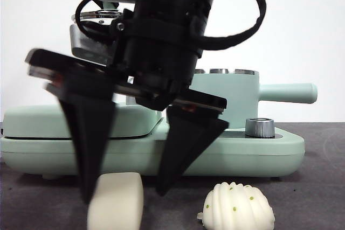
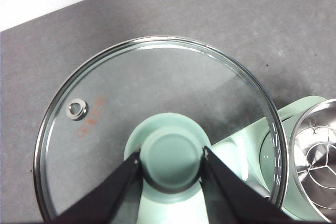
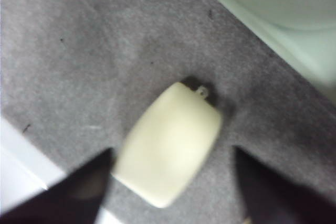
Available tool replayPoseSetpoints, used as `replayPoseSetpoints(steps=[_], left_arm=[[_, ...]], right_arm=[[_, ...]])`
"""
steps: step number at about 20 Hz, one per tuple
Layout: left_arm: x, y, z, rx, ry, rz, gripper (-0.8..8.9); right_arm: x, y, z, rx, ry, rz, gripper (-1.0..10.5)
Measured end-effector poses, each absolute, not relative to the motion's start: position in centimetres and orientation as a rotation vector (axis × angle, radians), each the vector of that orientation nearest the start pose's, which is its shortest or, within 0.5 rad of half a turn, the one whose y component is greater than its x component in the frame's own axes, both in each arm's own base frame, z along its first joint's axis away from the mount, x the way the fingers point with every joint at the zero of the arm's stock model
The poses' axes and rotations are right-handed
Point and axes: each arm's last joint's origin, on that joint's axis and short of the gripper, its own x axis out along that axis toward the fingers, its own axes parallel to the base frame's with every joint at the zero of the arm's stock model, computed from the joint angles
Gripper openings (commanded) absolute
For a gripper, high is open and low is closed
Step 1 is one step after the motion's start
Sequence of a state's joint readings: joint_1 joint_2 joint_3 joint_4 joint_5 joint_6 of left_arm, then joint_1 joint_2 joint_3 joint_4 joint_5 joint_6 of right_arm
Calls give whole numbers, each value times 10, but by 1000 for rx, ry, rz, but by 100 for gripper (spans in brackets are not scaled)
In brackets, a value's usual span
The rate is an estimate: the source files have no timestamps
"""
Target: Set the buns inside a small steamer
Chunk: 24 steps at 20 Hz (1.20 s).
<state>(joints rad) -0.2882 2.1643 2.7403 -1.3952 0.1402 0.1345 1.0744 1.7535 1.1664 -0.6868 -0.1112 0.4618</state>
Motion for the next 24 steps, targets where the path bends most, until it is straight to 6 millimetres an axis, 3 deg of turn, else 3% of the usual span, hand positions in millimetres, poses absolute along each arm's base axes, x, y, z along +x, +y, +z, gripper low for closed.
replayPoseSetpoints(steps=[3, 6, 8, 11, 13, 16, 19, 21, 24], left_arm=[[388, -119, 436, 181, 796, -457, 84], [389, -117, 436, 176, 797, -450, 84], [389, -116, 436, 175, 797, -447, 84], [390, -113, 436, 171, 798, -440, 84], [391, -110, 436, 169, 799, -433, 84], [392, -107, 436, 165, 799, -426, 84], [392, -107, 436, 165, 799, -425, 84], [392, -107, 436, 165, 799, -426, 84], [392, -107, 436, 165, 799, -425, 84]], right_arm=[[157, 297, 185, -246, 1350, 712, 138], [158, 297, 187, -232, 1360, 729, 136], [165, 300, 202, -207, 1401, 740, 136], [184, 298, 250, -196, 1409, 719, 136], [200, 286, 287, -188, 1407, 693, 137], [231, 260, 347, -119, 1293, 681, 137], [267, 225, 381, -37, 1179, 620, 138], [295, 205, 384, -2, 1153, 556, 142], [332, 193, 357, 14, 1213, 519, 142]])
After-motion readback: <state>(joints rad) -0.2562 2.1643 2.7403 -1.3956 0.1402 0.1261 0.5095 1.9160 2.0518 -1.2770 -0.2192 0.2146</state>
